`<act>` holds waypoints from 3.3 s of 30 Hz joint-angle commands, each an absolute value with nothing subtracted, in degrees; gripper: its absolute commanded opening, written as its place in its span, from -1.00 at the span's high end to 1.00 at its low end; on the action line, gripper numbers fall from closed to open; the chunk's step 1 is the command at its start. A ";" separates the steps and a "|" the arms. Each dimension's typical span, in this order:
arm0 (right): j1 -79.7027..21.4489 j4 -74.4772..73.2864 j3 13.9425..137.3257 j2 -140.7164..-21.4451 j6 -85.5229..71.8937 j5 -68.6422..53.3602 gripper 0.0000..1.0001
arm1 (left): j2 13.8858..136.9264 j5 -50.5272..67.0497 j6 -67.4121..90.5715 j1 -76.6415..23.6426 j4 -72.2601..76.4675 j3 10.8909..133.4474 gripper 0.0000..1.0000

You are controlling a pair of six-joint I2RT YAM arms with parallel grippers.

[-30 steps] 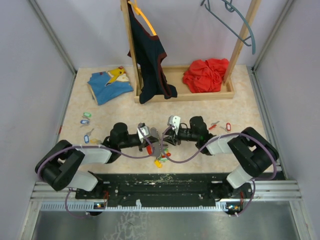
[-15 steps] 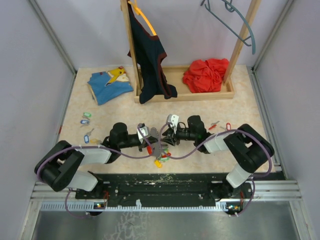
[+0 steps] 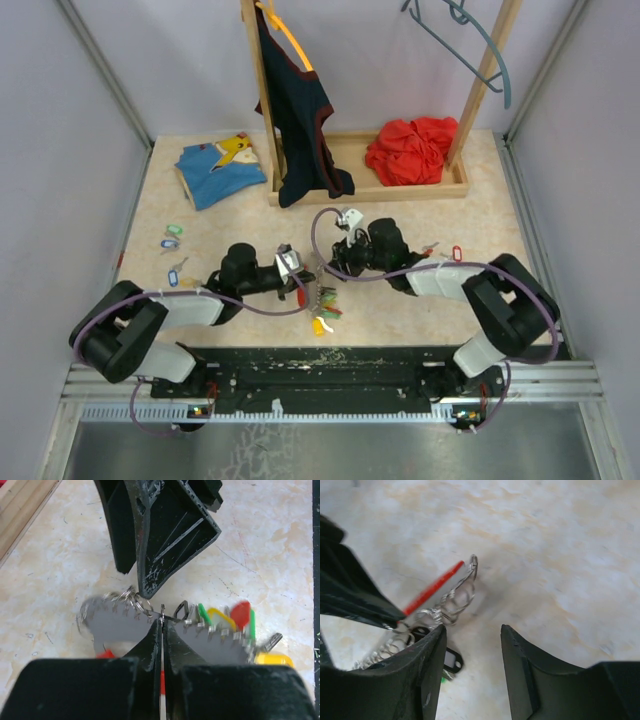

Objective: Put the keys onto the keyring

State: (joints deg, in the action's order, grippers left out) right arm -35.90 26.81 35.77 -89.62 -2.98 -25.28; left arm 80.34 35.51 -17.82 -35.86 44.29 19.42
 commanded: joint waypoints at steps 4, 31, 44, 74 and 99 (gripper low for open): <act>-34.54 1.97 42.18 -80.16 -7.01 -4.41 -0.11 | 81.18 33.19 -15.84 -35.95 39.02 23.43 1.00; -11.86 -13.56 46.01 -79.18 -19.48 14.29 -0.15 | 79.69 22.31 -13.67 -35.95 32.79 25.27 1.00; -8.14 -11.55 47.40 -88.36 -19.21 5.95 0.04 | 80.86 22.06 -13.68 -35.95 32.37 25.76 1.00; -37.44 -31.29 56.96 -86.39 -12.07 11.00 0.30 | 81.43 19.12 -12.12 -35.86 31.29 26.59 1.00; -21.30 -14.76 47.95 -89.24 -11.25 -9.55 0.39 | 81.90 20.57 -12.12 -35.86 30.94 26.93 1.00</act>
